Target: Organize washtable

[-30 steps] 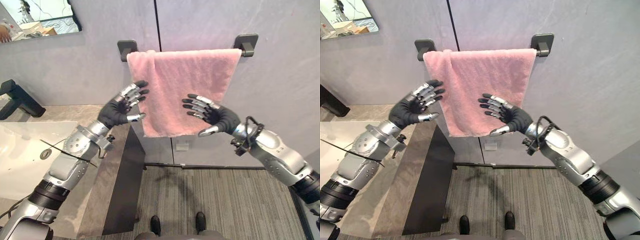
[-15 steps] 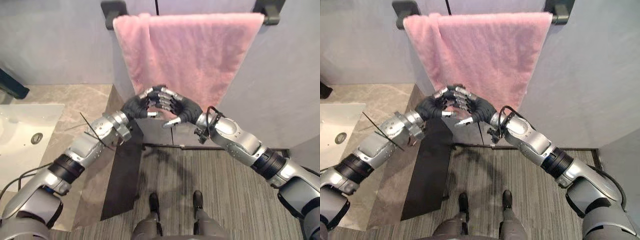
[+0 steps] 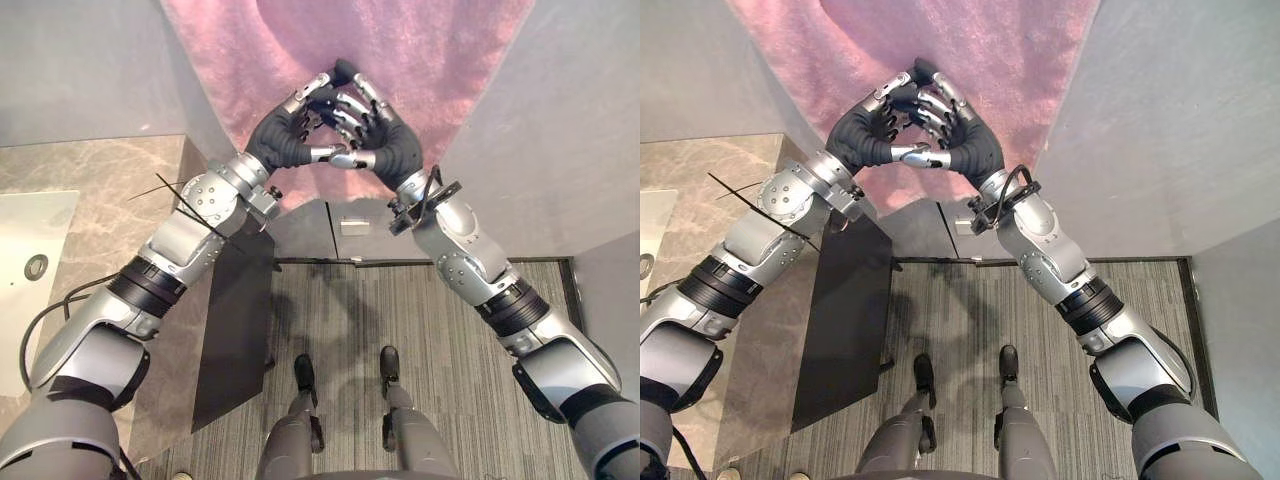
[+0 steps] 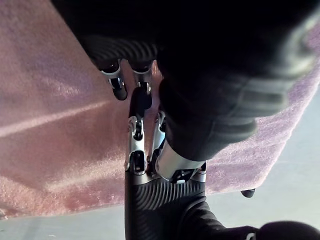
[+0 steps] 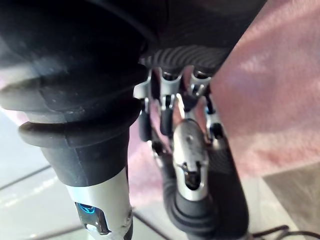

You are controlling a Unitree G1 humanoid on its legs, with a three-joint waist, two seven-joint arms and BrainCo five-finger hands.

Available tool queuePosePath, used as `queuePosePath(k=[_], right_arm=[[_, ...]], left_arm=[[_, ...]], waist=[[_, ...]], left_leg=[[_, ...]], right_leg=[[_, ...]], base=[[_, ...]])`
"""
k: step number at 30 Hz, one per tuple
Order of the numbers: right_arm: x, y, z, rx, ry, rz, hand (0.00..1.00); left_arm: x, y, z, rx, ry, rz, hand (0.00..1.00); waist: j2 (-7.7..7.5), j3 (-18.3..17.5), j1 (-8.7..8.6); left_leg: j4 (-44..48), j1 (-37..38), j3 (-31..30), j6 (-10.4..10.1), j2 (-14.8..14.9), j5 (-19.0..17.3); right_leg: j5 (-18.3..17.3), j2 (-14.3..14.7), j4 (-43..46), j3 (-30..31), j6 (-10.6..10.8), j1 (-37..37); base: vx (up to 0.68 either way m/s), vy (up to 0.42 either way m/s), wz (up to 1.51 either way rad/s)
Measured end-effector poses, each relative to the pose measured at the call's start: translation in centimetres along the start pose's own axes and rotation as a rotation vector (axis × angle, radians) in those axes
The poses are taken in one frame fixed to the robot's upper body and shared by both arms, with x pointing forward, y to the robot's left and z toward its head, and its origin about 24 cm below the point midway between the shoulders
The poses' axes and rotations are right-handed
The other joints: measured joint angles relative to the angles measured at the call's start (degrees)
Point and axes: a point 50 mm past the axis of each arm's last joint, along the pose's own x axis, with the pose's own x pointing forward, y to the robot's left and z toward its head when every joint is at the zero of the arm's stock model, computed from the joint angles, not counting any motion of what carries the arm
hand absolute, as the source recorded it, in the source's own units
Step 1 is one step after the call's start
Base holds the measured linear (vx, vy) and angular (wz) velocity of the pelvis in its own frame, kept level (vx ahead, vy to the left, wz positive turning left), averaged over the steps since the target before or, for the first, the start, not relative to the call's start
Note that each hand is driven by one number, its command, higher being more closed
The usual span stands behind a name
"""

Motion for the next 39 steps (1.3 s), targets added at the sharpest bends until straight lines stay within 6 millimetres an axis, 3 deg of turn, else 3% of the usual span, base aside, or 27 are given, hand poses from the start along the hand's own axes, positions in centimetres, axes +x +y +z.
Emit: queuePosePath(k=[6, 10, 16, 21, 25, 30, 33, 36, 39], right_arm=[[-0.7, -1.1, 0.3, -0.032, -0.010, -0.042, 0.00], [-3.4, -3.2, -0.7, -0.029, 0.034, -0.144, 0.00], [-10.1, -8.4, 0.4, -0.088, 0.052, -0.395, 0.00], [-16.5, -10.2, 1.0, -0.118, 0.086, -0.572, 0.00], [-20.8, -10.8, 1.2, -0.128, 0.121, -0.683, 0.00], [-26.2, -10.8, 1.6, -0.114, 0.096, -0.871, 0.00], [-29.0, -9.8, 1.3, -0.080, 0.058, -0.981, 0.00], [-31.9, -6.7, 0.3, -0.008, 0.000, -1.089, 0.00], [-33.6, -4.7, -0.9, 0.052, -0.017, -1.179, 0.00]], left_arm=[[-0.1, 1.8, 1.1, -0.003, -0.064, 0.114, 0.00], [-2.3, 2.8, 0.5, -0.009, -0.067, 0.205, 0.00], [-9.2, 3.1, -1.9, -0.005, 0.011, 0.343, 0.00], [-15.2, 4.1, -3.7, -0.017, 0.143, 0.502, 0.00], [-18.1, 2.5, -4.4, -0.072, 0.197, 0.512, 0.00], [-21.0, 1.2, -5.7, -0.144, 0.262, 0.565, 0.00], [-22.5, -0.1, -6.6, -0.225, 0.277, 0.617, 0.00], [-23.9, -3.3, -7.1, -0.389, 0.249, 0.637, 0.00], [-24.4, -5.6, -8.1, -0.513, 0.254, 0.684, 0.00]], waist=[[-0.92, 0.67, -0.25], [-1.02, 0.74, -1.02], [-1.02, 0.74, -1.36], [-1.11, 0.69, -2.54], [-0.95, 0.43, -2.76], [-1.04, -2.13, -2.92], [-0.90, -4.38, -2.99], [-0.77, -6.46, -4.11], [-0.90, -7.68, -4.70]], left_leg=[[0.00, 0.92, 1.27, -0.08, 0.06, -0.06], [0.00, 2.49, 1.32, -0.30, 0.13, -0.28], [0.00, 4.01, 0.90, -0.67, 0.10, -0.58], [0.00, 4.52, -0.87, -0.71, 0.07, -1.01], [0.00, 5.49, -1.77, -0.47, -0.43, -1.17], [0.00, 6.22, -3.61, -0.33, -0.92, -1.26], [-0.01, 7.34, -4.39, -0.02, -0.91, -1.49], [0.00, 8.47, -5.32, -0.14, -0.90, -1.93], [0.00, 9.07, -5.25, -0.14, -0.85, -2.03]], right_leg=[[0.39, 0.27, 0.00, 0.97, -0.10, 0.23], [0.32, 0.31, -0.01, 1.06, -0.08, 1.79], [-0.70, 0.31, -0.04, 0.83, 0.33, 3.54], [-1.05, 0.17, -0.04, -0.14, 0.35, 4.77], [-1.64, -0.39, -0.06, -1.12, 1.07, 6.30], [-2.47, -0.62, -0.12, -2.94, 1.23, 8.12], [-3.19, -0.60, -0.23, -3.61, 1.46, 9.69], [-4.13, -0.62, -0.26, -4.58, 1.86, 11.33], [-4.18, -0.60, -0.27, -4.51, 1.89, 11.93]], base=[[-0.05, 0.012, -0.09], [-0.06, 0.016, -0.01], [-0.09, 0.015, 0.03], [-0.08, 0.018, 0.12], [-0.07, 0.027, 0.14], [-0.06, 0.019, 0.20], [-0.02, -0.005, 0.16], [-0.02, -0.006, 0.16], [0.00, -0.002, 0.02]])
